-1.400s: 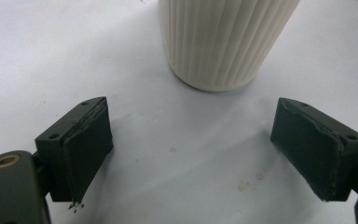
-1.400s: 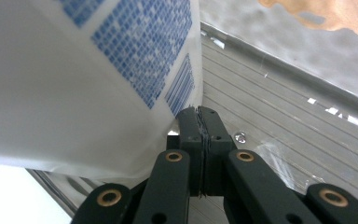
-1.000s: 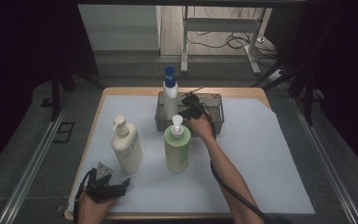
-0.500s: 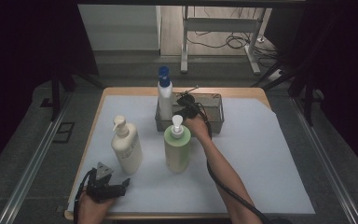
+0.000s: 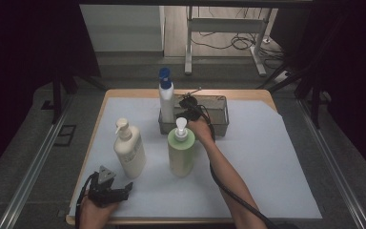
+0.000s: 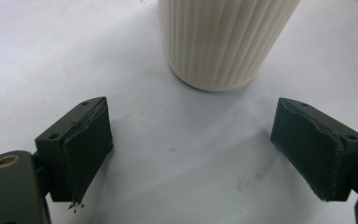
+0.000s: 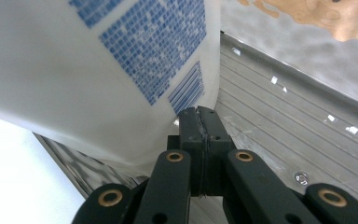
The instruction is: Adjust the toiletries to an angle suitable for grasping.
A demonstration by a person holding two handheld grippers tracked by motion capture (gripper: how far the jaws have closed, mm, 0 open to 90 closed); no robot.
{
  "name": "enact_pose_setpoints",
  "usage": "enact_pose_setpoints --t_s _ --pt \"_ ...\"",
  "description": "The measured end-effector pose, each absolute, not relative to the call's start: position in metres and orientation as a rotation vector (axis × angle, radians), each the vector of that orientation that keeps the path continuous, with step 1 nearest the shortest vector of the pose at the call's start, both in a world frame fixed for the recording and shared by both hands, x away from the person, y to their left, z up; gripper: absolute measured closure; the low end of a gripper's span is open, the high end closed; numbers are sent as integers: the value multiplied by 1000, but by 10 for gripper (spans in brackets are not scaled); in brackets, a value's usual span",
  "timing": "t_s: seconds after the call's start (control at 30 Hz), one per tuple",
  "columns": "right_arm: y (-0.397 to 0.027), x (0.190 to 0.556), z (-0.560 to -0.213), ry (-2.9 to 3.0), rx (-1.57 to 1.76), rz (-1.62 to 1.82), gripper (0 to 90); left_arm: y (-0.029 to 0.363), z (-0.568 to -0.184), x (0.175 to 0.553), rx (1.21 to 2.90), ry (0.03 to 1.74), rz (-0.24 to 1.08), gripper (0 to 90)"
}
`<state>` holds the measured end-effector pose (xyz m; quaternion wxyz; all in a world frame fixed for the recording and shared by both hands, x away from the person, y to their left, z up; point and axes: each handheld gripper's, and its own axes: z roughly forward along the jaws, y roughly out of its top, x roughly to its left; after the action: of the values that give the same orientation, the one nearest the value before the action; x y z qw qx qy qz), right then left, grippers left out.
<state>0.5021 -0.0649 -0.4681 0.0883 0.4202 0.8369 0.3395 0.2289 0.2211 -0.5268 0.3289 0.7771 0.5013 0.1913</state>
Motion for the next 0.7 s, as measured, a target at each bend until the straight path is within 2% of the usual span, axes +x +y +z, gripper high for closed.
enact_pose_setpoints --t_s 0.23,0.5,0.7 --pt "-65 501 -469 2484 1249 1014 888 221 -527 229 2034 1311 500 121" --pt "-75 497 -464 2473 1229 982 729 221 -527 229 2032 1312 501 122" --pt "-89 491 -460 2430 1233 1004 572 221 -527 229 2032 1312 501 122"
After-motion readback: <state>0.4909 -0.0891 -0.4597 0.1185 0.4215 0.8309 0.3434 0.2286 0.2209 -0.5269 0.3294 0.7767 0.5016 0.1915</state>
